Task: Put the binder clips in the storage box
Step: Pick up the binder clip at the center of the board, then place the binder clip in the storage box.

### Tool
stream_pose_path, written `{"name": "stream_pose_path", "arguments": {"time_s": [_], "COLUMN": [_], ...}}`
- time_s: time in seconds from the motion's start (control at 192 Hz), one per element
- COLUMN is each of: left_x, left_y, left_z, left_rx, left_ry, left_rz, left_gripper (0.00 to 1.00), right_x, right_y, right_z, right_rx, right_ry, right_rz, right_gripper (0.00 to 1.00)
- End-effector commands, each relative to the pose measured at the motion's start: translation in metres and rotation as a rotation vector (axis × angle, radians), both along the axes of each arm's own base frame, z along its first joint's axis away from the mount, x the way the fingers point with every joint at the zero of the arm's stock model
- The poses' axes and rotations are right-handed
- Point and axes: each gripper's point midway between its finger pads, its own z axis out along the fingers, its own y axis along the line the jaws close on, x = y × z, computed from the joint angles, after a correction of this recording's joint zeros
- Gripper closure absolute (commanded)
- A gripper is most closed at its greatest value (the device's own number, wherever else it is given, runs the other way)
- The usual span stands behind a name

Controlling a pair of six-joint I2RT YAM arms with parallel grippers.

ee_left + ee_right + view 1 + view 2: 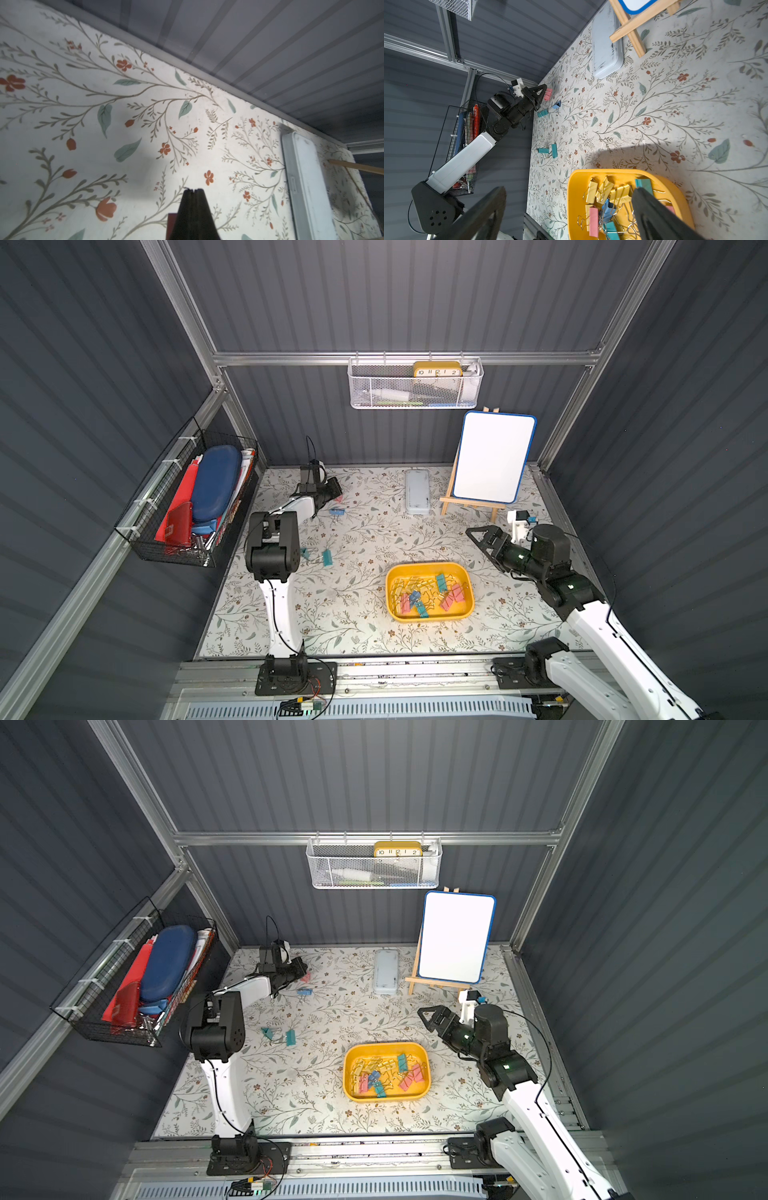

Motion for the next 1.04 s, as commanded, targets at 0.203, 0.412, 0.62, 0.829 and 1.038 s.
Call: {"name": "stream_pose_path", "arguments": {"time_s": [0.203,0.412,0.62,0.829,1.038], "left_x": [-0.079,-0.174,-0.258,-0.317,-0.345], "left_y": [-0.115,-0.207,-0.265,-0.306,-0.339], "left_z": [0.147,0.197,0.191,0.129,0.071], "left_rx": [-0.107,-0.160,-0.069,0.006,0.047], "left_ry": [-0.250,-0.346,-0.351,-0.281,-0.236], "left_rz": [-0.297,-0.457,-0.512,-0.647,-0.760], "left_gripper": [1.00,1.00,1.00,1.00,1.00], "right_x": [0.012,0.019,0.028,0.034,0.034], "right_y": [-0.004,-0.011,-0.023,-0.021,-0.021], "right_z": [-0.012,-0.017,-0.028,-0.028,-0.029], "right_rx": [0.027,-0.033,-0.035,-0.016,-0.013], "right_ry": [0.011,0.031,0.081,0.078,0.086], "right_rz": [-0.063,-0.089,-0.138,-0.137,-0.133], "right_gripper": [0.01,0.01,0.01,0.01,0.01]}}
